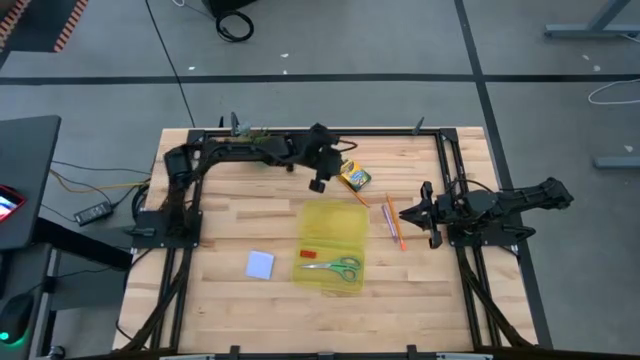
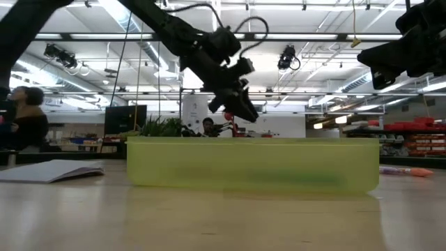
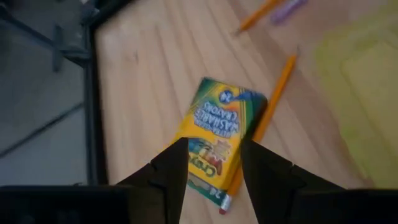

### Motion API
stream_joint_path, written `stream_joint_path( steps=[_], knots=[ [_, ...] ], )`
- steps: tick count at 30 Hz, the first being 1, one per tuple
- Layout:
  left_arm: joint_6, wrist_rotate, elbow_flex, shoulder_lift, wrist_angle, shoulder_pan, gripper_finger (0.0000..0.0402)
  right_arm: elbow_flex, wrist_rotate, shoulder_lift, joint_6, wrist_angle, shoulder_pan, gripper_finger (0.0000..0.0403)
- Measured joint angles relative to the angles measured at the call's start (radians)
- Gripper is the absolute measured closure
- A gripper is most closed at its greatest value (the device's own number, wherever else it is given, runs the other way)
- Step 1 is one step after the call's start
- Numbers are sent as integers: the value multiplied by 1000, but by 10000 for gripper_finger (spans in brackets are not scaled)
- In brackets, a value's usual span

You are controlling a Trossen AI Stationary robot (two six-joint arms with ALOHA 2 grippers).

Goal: Pack school essentials
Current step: Put the yellow crayon box into the yellow supply box

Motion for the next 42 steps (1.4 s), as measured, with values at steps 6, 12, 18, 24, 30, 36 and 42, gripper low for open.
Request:
stream_joint_path(
  steps=[6,12,18,24,30,36,42],
  knots=[
    [63,31,213,157,-177,37,251,0,1,18,0,0,0,352],
    [76,26,452,309,-318,55,257,0,0,22,0,0,0,352],
    [96,32,588,388,-428,54,213,0,-3,28,0,-2,0,352],
    [128,34,607,408,-418,52,139,0,-3,31,0,-2,0,352],
    [155,33,608,411,-413,41,93,0,-3,32,0,-2,0,352],
    [181,-6,608,412,-384,3,81,0,-3,32,0,-2,0,352],
    [171,-131,608,412,-396,-44,89,0,-3,32,0,-1,0,352]
  ],
)
